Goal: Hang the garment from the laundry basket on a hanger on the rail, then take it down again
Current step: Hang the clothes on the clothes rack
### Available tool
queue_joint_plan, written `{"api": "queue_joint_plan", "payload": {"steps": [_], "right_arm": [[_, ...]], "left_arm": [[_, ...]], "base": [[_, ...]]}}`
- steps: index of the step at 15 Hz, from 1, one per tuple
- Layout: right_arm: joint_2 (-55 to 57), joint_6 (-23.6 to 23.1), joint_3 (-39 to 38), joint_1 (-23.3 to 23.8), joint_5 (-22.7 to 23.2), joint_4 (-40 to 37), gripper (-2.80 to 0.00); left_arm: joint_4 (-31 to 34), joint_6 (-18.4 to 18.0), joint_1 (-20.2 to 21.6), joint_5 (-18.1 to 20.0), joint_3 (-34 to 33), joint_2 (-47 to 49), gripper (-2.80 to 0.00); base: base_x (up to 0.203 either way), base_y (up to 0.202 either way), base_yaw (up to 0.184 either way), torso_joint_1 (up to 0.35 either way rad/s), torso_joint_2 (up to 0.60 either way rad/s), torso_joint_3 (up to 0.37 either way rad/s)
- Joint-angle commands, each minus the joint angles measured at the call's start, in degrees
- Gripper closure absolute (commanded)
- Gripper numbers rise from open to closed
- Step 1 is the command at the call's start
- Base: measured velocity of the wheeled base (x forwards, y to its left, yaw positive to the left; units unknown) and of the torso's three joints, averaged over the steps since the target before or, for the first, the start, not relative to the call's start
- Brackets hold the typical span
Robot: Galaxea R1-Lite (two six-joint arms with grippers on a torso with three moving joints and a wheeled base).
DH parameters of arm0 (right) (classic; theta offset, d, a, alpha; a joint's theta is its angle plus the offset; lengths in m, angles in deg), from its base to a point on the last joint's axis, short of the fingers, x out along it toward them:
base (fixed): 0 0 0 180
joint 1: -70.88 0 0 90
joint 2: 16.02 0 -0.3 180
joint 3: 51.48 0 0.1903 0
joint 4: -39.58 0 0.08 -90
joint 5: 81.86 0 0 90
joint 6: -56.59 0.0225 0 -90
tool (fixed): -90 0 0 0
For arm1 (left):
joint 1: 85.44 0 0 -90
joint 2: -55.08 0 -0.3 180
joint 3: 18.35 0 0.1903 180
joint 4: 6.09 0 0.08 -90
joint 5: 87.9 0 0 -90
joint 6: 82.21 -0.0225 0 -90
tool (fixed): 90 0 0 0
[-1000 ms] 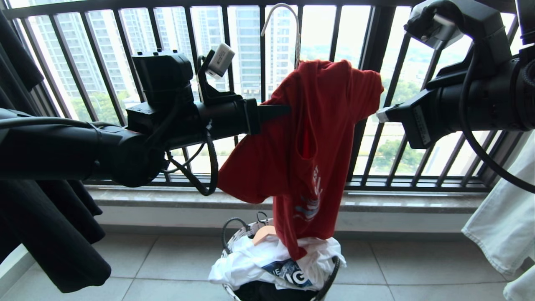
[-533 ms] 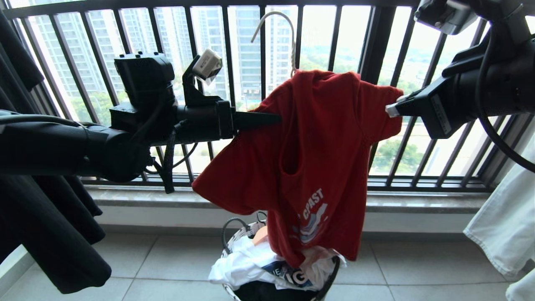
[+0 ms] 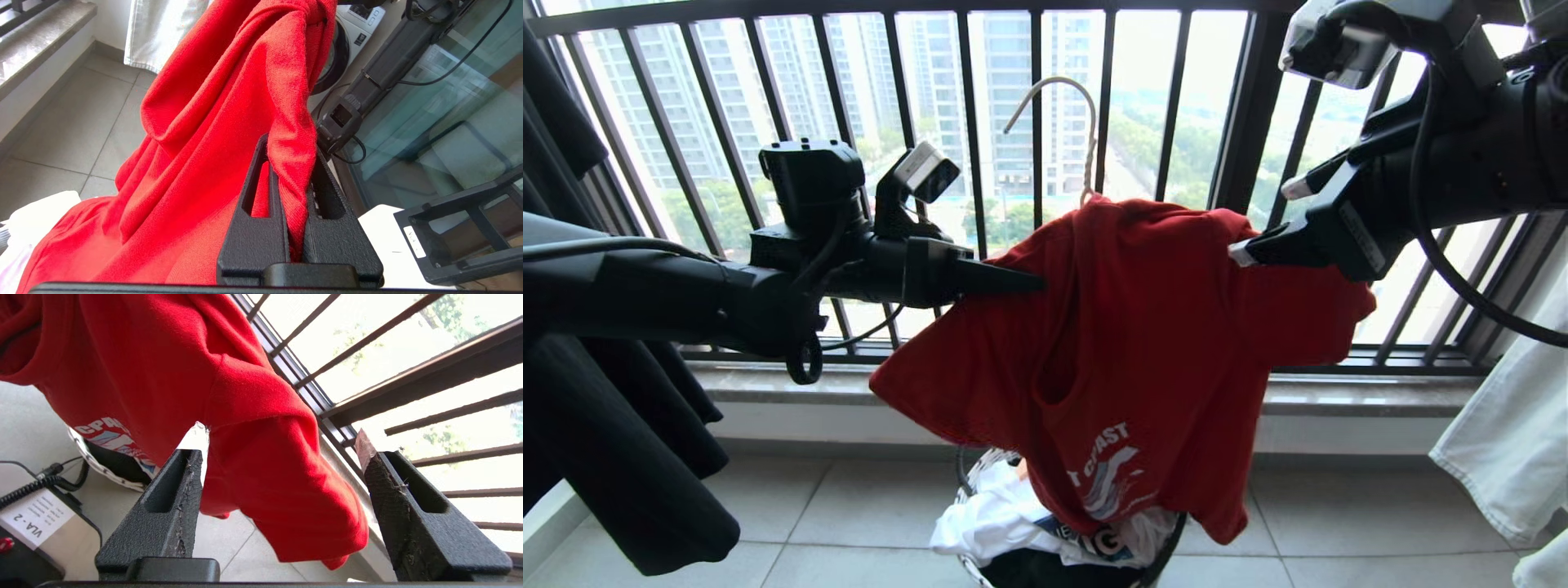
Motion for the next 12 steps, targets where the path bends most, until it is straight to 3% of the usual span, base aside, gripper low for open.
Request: {"api": "queue_joint_plan", "payload": {"steps": [1,4,8,12], "right_arm": [[1.17,-2.62,0.01,-0.03,3.98,-0.28,-2.8],[2.43,-8.36,-0.01,-0.03,7.86,-0.25,-2.8],[3.16,-9.47,0.22,-1.44,11.72,0.1,-2.8],[2.57,-11.07,2.15,-1.46,11.92,0.06,-2.8]], "left_arm": [[-0.24,0.1,0.57,2.06,0.16,1.5,0.0],[-2.74,0.04,2.03,5.8,-0.11,2.08,0.0],[-7.56,0.11,2.61,5.83,-1.9,2.63,0.0],[-8.89,0.42,2.61,5.83,-1.87,3.79,0.0]], "base": [[0.0,0.0,0.0,0.0,0.0,0.0],[0.0,0.0,0.0,0.0,0.0,0.0],[0.0,0.0,0.0,0.0,0.0,0.0],[0.0,0.0,0.0,0.0,0.0,0.0]]}}
